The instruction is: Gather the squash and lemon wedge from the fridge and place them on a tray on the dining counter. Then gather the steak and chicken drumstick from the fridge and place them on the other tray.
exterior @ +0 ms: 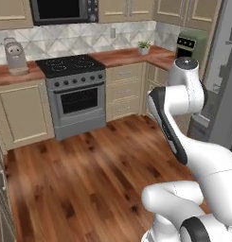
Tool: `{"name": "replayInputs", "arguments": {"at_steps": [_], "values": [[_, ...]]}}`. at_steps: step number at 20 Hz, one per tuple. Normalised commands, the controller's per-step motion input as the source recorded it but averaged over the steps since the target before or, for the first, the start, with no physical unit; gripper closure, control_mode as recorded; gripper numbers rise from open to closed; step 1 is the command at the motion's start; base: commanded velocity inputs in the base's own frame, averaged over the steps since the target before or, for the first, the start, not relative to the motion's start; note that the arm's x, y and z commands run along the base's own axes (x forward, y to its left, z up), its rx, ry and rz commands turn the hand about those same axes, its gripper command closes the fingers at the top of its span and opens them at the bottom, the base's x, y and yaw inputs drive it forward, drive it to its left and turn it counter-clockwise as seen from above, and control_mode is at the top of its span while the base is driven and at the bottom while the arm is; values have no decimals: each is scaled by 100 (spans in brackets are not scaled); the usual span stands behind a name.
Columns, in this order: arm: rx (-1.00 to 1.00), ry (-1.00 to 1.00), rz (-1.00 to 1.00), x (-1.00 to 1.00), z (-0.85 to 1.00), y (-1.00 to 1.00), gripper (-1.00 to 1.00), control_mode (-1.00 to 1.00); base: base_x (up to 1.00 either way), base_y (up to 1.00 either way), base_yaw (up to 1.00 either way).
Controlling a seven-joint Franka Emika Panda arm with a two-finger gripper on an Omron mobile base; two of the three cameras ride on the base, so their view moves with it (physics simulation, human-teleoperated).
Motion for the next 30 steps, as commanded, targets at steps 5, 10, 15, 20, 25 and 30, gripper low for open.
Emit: {"name": "replayInputs", "arguments": {"at_steps": [5,10,15,20,25,30], "values": [[0,0,0,0,0,0,-100,100,5,41,-43],[0,0,0,0,0,0,-100,100,0,68,-43],[0,0,0,0,0,0,-100,100,2,81,-41],[0,0,0,0,0,0,-100,100,35,53,-38],[0,0,0,0,0,0,-100,100,63,8,-29],[0,0,0,0,0,0,-100,100,71,12,-23]]}}
